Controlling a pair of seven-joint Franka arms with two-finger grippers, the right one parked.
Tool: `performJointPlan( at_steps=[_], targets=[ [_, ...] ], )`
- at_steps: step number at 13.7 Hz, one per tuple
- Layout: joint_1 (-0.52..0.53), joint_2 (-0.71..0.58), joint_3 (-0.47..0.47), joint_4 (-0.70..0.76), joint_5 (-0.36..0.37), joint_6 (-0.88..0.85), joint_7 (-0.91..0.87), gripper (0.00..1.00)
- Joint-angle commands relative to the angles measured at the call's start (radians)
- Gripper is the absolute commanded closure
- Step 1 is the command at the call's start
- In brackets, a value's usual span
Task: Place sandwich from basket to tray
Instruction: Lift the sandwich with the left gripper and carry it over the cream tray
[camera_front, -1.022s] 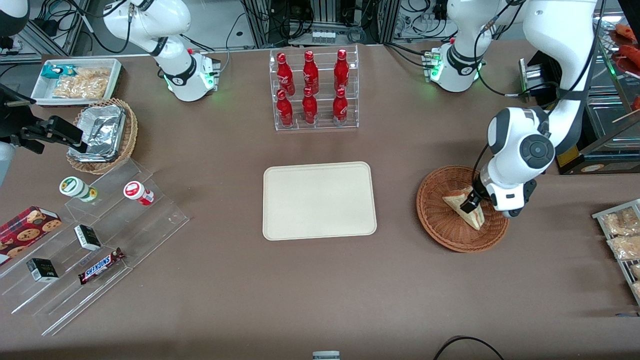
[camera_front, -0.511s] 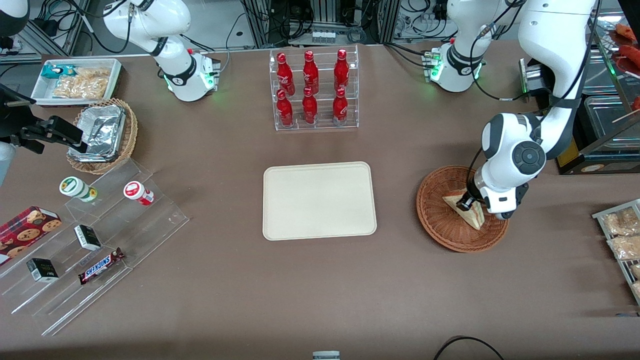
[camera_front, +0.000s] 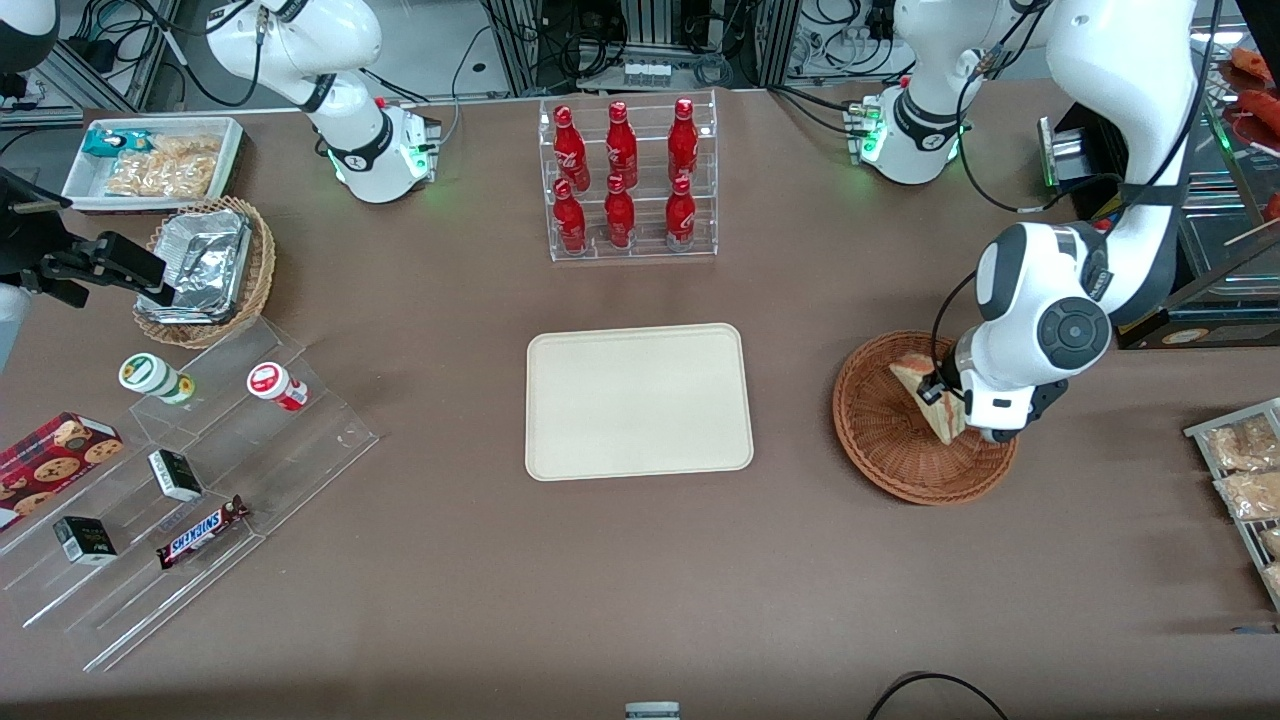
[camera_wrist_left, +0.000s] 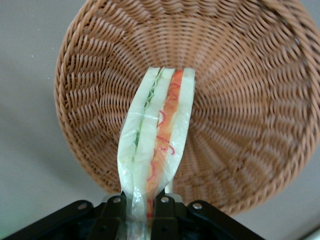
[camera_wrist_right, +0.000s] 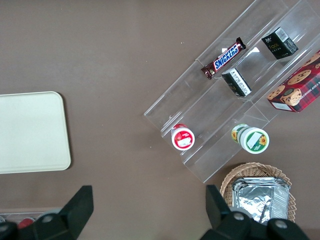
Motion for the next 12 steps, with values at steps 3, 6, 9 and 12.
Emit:
performJointPlan(
  at_steps=[3, 6, 9, 12],
  targets=[
    [-0.137, -0.001, 0.007, 0.058, 0.001, -0.051, 0.177, 0.93],
    [-0.237, 0.005, 0.004, 0.093, -0.015, -0.042, 0.235, 0.92],
    [-0.352, 0.088, 0.004, 0.200, -0.014, -0.045, 0.103, 0.92],
    [-0.430, 0.185, 0.004, 0.322, -0.015, -0.045, -0.001, 0.93]
  ],
)
